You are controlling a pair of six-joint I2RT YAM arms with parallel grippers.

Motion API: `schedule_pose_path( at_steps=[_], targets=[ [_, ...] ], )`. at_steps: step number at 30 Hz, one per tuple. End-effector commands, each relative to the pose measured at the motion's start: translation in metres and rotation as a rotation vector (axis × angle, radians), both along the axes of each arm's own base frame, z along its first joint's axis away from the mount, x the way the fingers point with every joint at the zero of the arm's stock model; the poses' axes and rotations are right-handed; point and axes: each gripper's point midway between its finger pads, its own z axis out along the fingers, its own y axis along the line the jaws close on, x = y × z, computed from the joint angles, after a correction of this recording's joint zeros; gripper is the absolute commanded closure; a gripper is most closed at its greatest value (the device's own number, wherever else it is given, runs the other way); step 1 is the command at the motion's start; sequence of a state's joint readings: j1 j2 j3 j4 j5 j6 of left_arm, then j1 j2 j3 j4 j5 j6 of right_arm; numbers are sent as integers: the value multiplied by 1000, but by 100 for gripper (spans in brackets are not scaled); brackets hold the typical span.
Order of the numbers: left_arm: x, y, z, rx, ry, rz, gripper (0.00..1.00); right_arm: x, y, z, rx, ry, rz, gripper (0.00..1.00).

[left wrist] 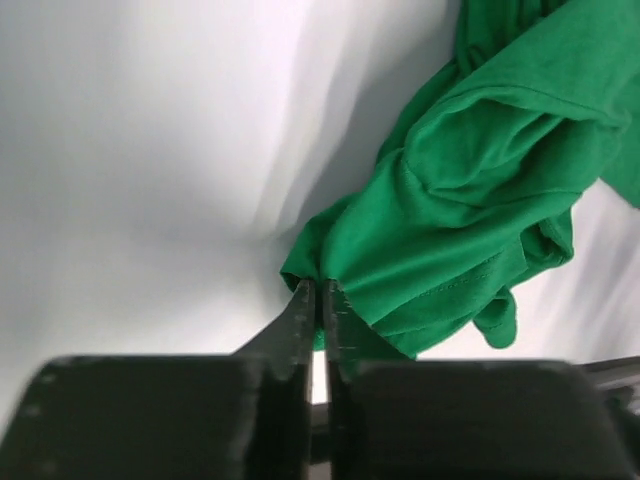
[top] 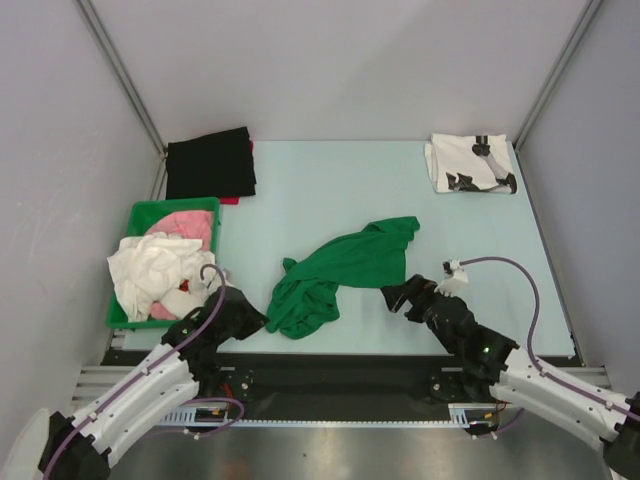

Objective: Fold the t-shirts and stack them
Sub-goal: Flatten the tshirt out

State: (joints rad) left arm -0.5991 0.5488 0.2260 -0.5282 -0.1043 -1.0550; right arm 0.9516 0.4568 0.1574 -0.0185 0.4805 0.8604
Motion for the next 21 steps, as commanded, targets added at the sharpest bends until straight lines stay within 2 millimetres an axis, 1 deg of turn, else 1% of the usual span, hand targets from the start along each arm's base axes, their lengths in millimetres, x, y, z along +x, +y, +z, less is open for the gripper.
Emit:
schedule_pose_path(
  at_steps=[1,2,3,4,5,6,7,8,9,10,11,13,14,17,18,21],
  targets=[
    [23,-2,28,-15,-126,27,99,17,-21,-16,-12,127,-130,5],
    [29,-2,41,-21,-157,30,100,19,-23,-22,2,185,-144,8],
    [31,-1,47,-9,-174,31,100,24,-27,-25,6,218,-164,13],
    [32,0,50,9,-177,20,99,30,-33,-39,9,294,-173,21],
    [34,0,57,15,-185,19,100,33,-34,-44,15,322,-169,24],
    [35,0,59,22,-186,14,100,36,-34,-48,19,346,-164,27],
    [35,-1,60,27,-188,-2,100,43,-36,-49,33,353,-172,29],
    [35,-2,62,30,-190,-5,100,40,-30,-59,12,400,-138,30],
    [35,-1,62,32,-190,-6,100,41,-28,-62,-7,409,-122,31],
    [34,0,62,34,-191,-5,100,48,-21,-55,0,391,-111,31],
    [34,0,61,33,-193,-5,100,46,-18,-63,-24,417,-97,32],
    [33,1,62,24,-206,-2,100,49,-12,-61,-36,412,-80,34],
    [33,1,62,22,-211,0,100,47,-9,-66,-49,426,-72,34],
    [32,2,63,23,-216,-1,100,51,-7,-66,-60,430,-74,35],
    [32,3,63,24,-216,-2,100,51,-8,-71,-72,445,-77,36],
    [31,3,62,24,-216,-4,100,54,-9,-77,-92,471,-102,40]
  ],
)
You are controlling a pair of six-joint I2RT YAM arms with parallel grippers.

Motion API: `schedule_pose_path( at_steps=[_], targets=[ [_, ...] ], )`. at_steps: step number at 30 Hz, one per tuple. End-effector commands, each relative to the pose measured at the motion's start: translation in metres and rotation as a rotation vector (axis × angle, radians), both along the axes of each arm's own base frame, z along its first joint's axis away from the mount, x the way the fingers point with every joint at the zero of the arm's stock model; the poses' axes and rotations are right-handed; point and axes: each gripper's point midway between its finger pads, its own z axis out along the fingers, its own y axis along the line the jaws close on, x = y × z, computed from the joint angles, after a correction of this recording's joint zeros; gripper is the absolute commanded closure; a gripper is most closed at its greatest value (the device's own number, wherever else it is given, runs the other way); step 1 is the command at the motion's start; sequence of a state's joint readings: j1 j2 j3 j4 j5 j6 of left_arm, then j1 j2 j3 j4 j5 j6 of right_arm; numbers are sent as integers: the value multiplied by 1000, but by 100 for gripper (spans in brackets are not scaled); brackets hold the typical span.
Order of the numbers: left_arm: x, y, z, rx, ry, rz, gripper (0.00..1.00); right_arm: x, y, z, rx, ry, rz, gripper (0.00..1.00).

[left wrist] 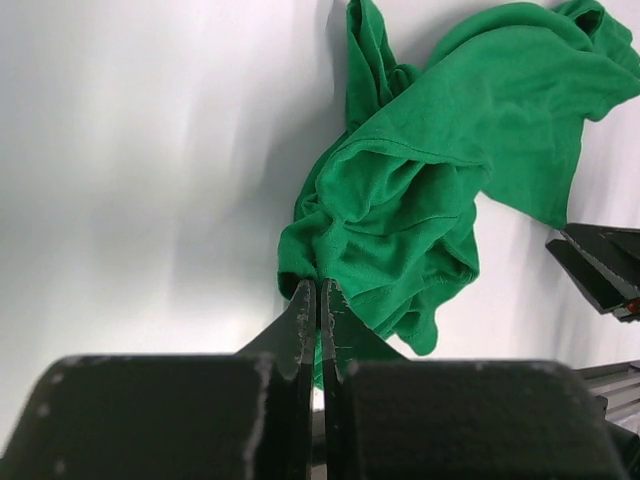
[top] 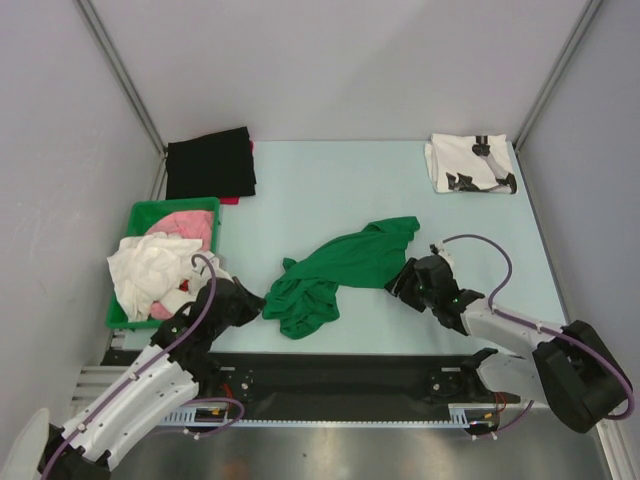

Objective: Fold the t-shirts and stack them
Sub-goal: Flatten the tshirt out

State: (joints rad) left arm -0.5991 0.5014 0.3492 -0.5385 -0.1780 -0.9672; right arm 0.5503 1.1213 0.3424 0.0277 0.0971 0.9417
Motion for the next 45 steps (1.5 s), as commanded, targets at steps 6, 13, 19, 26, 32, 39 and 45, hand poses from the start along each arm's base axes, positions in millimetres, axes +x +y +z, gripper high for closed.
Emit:
schedule_pose_path(
  at_steps=[6,13,19,26,32,39,45],
  targets=[
    [2,5,9,5,-42,5,100,14,-5,-6,-70,57,-78,46],
    [0,6,14,-1,-52,4,100,9,-27,-15,-121,112,-195,45],
    [0,5,14,-3,-52,-2,99,8,-34,-23,-122,150,-231,45],
    [-1,6,13,0,-50,1,100,15,-30,-27,-139,163,-217,52],
    [0,6,14,3,-52,2,100,17,-23,-24,-133,144,-180,91],
    [11,10,62,50,-141,-7,100,35,-23,23,-124,48,-119,100],
    [26,27,154,144,-337,3,100,49,-54,173,-115,-222,-165,100]
  ],
)
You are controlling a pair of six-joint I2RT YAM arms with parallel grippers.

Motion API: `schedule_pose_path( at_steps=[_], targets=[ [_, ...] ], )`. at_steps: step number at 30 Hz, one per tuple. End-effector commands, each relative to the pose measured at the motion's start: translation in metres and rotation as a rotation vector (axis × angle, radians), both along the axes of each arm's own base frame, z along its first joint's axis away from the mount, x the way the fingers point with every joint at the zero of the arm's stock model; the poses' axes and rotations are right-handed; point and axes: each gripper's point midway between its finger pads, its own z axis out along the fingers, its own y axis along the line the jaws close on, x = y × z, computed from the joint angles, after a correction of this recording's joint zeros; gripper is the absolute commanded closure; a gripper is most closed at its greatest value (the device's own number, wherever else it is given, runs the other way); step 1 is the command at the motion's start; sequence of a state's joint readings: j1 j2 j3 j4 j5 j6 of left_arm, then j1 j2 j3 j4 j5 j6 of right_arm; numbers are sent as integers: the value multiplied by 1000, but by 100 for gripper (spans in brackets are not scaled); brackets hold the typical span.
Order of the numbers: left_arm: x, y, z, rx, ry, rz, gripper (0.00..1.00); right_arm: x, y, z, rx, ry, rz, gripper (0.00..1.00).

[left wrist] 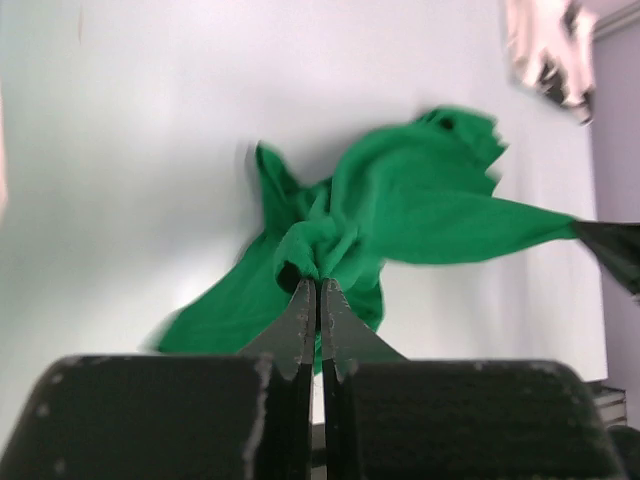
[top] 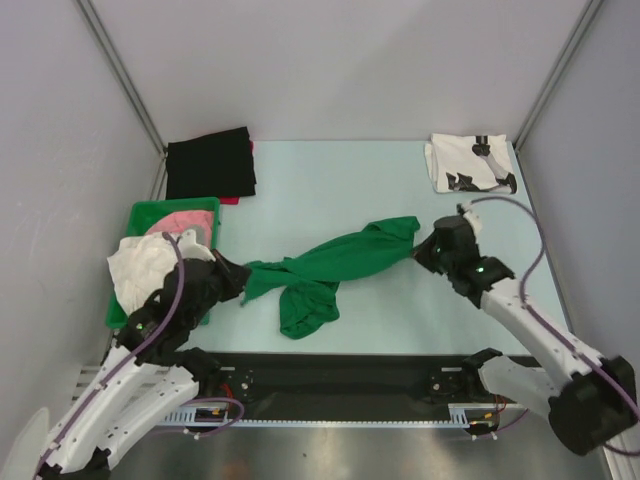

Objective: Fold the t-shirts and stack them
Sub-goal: Flatten the tshirt out

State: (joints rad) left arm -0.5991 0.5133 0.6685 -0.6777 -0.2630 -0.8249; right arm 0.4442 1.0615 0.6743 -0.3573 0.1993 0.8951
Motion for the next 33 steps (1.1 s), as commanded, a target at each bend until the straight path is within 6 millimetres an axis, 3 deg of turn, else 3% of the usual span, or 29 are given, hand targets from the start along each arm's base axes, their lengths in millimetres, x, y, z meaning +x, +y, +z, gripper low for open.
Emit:
schedule_pose_path(
  at_steps=[1,2,5,6,7,9,10,12,13,15,16,18,19,21,22,24,27,33],
  targets=[
    [12,16,67,81,-167,16,100,7,-23,110,-38,-210,-12,100],
    [13,16,78,83,-191,16,100,8,-26,147,-39,-276,-12,100],
    [19,15,117,114,-270,-11,100,-7,-42,183,-81,-303,-19,100],
    [20,15,127,120,-290,-17,100,-11,-45,217,-63,-369,-29,100],
    [19,16,150,107,-336,-18,100,-15,-47,230,-62,-391,-26,100],
    [20,15,171,134,-384,-42,100,-27,-53,268,-53,-453,-26,100],
    [17,17,197,118,-439,-45,100,-34,-56,283,-46,-484,-26,100],
    [15,14,220,148,-497,-88,100,-46,-60,304,-47,-525,-15,100],
    [8,17,246,133,-556,-93,100,-59,-66,333,-20,-597,-20,100],
    [3,18,268,162,-617,-121,100,-75,-69,354,-9,-650,-4,100],
    [-8,21,294,142,-679,-137,100,-87,-74,375,8,-701,-8,100],
    [-16,21,316,159,-739,-169,100,-103,-78,391,17,-741,9,100],
    [-30,20,340,135,-808,-213,100,-110,-80,397,18,-756,12,100],
    [-39,15,359,143,-859,-264,100,-127,-84,416,33,-806,28,100],
    [-54,21,385,118,-924,-267,100,-132,-86,422,30,-821,32,100],
    [-72,15,405,105,-987,-342,100,-146,-92,438,36,-861,31,100],
    [-110,23,453,63,-1136,-394,100,-168,-102,462,29,-919,19,100],
    [-159,29,490,32,-1310,-485,100,-224,-110,512,5,-1134,45,100]
  ],
)
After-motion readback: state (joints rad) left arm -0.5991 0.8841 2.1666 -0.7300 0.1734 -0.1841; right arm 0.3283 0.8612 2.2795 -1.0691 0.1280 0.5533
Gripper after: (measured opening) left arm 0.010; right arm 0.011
